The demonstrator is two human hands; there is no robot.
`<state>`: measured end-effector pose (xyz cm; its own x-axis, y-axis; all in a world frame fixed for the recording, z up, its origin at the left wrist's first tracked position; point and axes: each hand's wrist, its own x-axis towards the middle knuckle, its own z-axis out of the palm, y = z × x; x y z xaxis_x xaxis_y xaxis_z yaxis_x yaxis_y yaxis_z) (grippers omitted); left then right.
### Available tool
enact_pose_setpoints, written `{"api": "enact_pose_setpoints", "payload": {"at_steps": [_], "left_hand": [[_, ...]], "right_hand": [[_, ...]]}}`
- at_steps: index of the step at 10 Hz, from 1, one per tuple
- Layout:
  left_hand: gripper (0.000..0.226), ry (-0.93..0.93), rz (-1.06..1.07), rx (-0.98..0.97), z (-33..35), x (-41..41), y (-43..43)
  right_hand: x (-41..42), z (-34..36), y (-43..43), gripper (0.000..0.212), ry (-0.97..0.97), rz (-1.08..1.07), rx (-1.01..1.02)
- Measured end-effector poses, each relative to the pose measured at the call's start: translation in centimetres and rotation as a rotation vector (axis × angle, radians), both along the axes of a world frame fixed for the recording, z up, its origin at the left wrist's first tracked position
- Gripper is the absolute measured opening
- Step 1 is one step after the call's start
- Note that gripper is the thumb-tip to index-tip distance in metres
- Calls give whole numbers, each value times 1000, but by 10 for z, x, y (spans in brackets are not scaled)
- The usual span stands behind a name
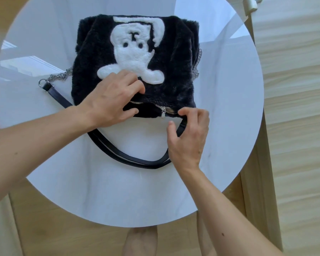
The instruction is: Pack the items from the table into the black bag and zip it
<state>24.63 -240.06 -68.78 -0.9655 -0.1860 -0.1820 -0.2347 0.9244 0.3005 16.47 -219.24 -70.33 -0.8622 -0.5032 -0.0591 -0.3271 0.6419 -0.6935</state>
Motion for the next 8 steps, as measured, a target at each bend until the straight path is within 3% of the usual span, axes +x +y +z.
{"api": "enact_pose_setpoints", "payload": {"at_steps": [2,3,5,7,8], "left_hand": [[52,-22,150,-155,-15,25,-2],[51,-67,131,-148,-20,35,0],[51,-75,95,-131,-18,41,3],[52,-169,142,45,3,56,1],[49,-127,208,40,32,53,-1]], "right_hand": [[-33,-24,-8,33,129,317,261],[-47,-35,-5,39,149,364,413],[-51,-35,-11,44,198,427,505],[-45,-5,-18,40,144,507,699],[-46,33,-38,37,134,492,702]]}}
